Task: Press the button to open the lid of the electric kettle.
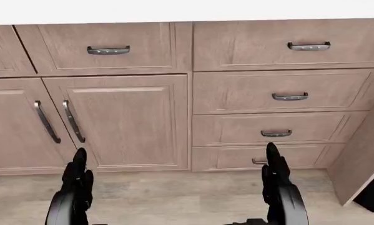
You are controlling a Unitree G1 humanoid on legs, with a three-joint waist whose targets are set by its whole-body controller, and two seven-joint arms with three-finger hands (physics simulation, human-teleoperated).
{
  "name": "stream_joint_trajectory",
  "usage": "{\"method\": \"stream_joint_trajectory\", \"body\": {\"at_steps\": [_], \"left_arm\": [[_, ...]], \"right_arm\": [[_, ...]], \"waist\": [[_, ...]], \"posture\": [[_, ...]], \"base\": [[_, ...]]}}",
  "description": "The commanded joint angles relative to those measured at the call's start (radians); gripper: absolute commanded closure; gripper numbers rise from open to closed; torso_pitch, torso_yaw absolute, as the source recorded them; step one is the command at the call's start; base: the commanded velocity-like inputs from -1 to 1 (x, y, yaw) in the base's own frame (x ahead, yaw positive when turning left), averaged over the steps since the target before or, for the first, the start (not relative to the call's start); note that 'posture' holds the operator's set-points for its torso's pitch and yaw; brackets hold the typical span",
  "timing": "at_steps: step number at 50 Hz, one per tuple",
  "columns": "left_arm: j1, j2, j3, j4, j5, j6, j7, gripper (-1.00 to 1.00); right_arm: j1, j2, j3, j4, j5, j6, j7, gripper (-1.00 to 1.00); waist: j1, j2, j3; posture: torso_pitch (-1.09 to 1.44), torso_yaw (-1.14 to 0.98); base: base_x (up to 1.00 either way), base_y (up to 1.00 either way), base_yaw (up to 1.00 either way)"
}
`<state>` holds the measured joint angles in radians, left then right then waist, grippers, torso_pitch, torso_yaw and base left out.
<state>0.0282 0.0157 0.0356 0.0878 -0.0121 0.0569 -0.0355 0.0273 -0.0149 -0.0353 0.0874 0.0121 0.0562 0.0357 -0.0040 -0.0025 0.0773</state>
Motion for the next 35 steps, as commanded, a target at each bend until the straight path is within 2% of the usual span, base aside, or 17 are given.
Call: {"method": "stream_joint_trajectory", "body": {"at_steps": [1,3,4,5,7,8,13,20,25,27,35], "left_arm": [[-0.033,0.003,0.006,-0.087,-0.011,-0.054,-0.001,-1.00],[-0.034,0.004,0.007,-0.089,-0.012,-0.051,-0.001,-1.00],[-0.033,0.004,0.007,-0.091,-0.013,-0.051,-0.001,-1.00],[-0.032,0.004,0.006,-0.096,-0.013,-0.048,-0.001,-1.00],[-0.033,0.005,0.008,-0.104,-0.016,-0.040,-0.001,-1.00],[-0.032,0.004,0.008,-0.105,-0.016,-0.040,-0.001,-1.00],[-0.038,0.015,0.028,-0.187,-0.029,0.022,-0.004,-1.00],[-0.067,0.052,0.094,-0.373,-0.039,0.160,-0.005,-1.00],[-0.102,0.089,0.172,-0.491,-0.061,0.258,-0.012,-1.00],[-0.130,0.110,0.226,-0.560,-0.105,0.336,-0.011,-1.00],[-0.202,0.202,0.346,-0.703,-0.160,0.494,0.008,-1.00]], "right_arm": [[-0.046,-0.008,-0.008,-0.072,-0.004,-0.052,-0.010,-1.00],[-0.045,-0.008,-0.007,-0.079,-0.005,-0.048,-0.010,-1.00],[-0.043,-0.008,-0.007,-0.084,-0.004,-0.045,-0.009,-1.00],[-0.043,-0.009,-0.006,-0.086,-0.005,-0.044,-0.008,-1.00],[-0.048,-0.010,-0.010,-0.092,-0.004,-0.037,-0.007,-1.00],[-0.049,-0.011,-0.011,-0.094,-0.004,-0.035,-0.007,-1.00],[-0.068,-0.019,-0.027,-0.168,0.010,0.028,-0.008,-1.00],[-0.148,-0.061,-0.093,-0.270,0.051,0.143,-0.017,-1.00],[-0.223,-0.107,-0.158,-0.354,0.102,0.247,-0.029,-1.00],[-0.262,-0.142,-0.188,-0.368,0.114,0.283,-0.039,-1.00],[-0.386,-0.275,-0.290,-0.423,0.186,0.391,-0.063,-1.00]], "waist": [[-0.002,-0.008,-0.001],[0.008,-0.001,-0.062],[0.008,-0.001,-0.052],[0.007,-0.007,-0.017],[0.008,-0.008,-0.069],[0.009,-0.008,-0.075],[0.009,-0.005,-0.080],[0.007,-0.003,-0.091],[0.008,-0.002,-0.092],[0.008,-0.002,-0.091],[0.008,-0.002,-0.078]], "posture": [[0.00,0.00],[0.00,0.00],[0.00,0.00],[0.00,0.00],[0.00,0.00],[0.00,0.00],[0.00,0.00],[0.00,0.00],[0.00,0.00],[0.00,0.00],[0.00,0.00]], "base": [[0.00,0.00,0.00],[0.00,0.00,0.00],[0.00,0.00,0.00],[0.00,0.00,0.00],[0.00,0.00,0.00],[0.00,0.00,0.00],[0.00,0.00,0.00],[0.00,0.00,0.00],[0.00,0.00,0.00],[0.00,0.00,0.00],[0.00,0.00,0.00]]}}
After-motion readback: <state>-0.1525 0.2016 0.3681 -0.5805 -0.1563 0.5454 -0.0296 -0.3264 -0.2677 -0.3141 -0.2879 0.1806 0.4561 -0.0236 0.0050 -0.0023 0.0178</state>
